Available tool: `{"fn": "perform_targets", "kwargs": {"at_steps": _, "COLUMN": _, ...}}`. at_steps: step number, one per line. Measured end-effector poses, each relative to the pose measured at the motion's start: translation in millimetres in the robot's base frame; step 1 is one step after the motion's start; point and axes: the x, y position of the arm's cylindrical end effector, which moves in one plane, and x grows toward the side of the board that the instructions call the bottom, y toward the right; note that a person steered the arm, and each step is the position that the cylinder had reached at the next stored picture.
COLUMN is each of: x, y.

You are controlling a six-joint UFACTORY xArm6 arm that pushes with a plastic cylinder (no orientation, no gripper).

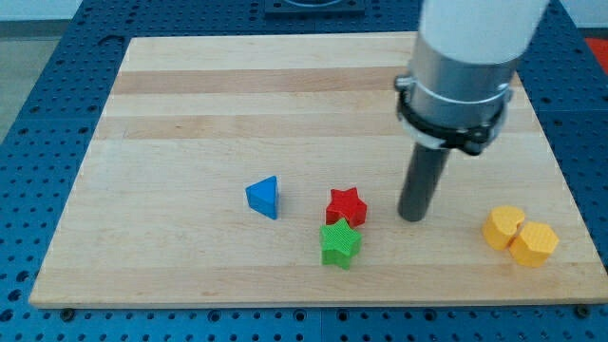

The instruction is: Move your arm towards the blue triangle

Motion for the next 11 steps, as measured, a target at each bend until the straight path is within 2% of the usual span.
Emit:
{"fn": "perform_targets", "kwargs": {"at_steps": 1, "x": 10.5, "y": -42.8}}
{"fn": "perform_targets", "kwargs": {"at_steps": 3, "x": 10.5, "y": -44.4}}
{"fn": "perform_targets", "kwargs": {"at_steps": 4, "x": 0.9, "y": -19.4}}
{"fn": "perform_targets", "kwargs": {"at_steps": 5, "x": -71.5, "y": -13.2}}
{"fn": "perform_targets", "kwargs": {"at_steps": 6, "x": -122.5, "y": -62.9}}
{"fn": "perform_targets", "kwargs": {"at_steps": 7, "x": -142.9, "y": -133.5}}
{"fn": "perform_targets", "kwargs": {"at_steps": 8, "x": -143.8, "y": -204.4}}
{"fn": "perform_targets", "kwargs": {"at_steps": 9, "x": -79.6, "y": -251.0}}
{"fn": "perform_targets", "kwargs": {"at_steps": 10, "x": 3.9, "y": -254.3}}
{"fn": "perform_targets", "kwargs": {"at_steps": 11, "x": 37.3, "y": -213.5}}
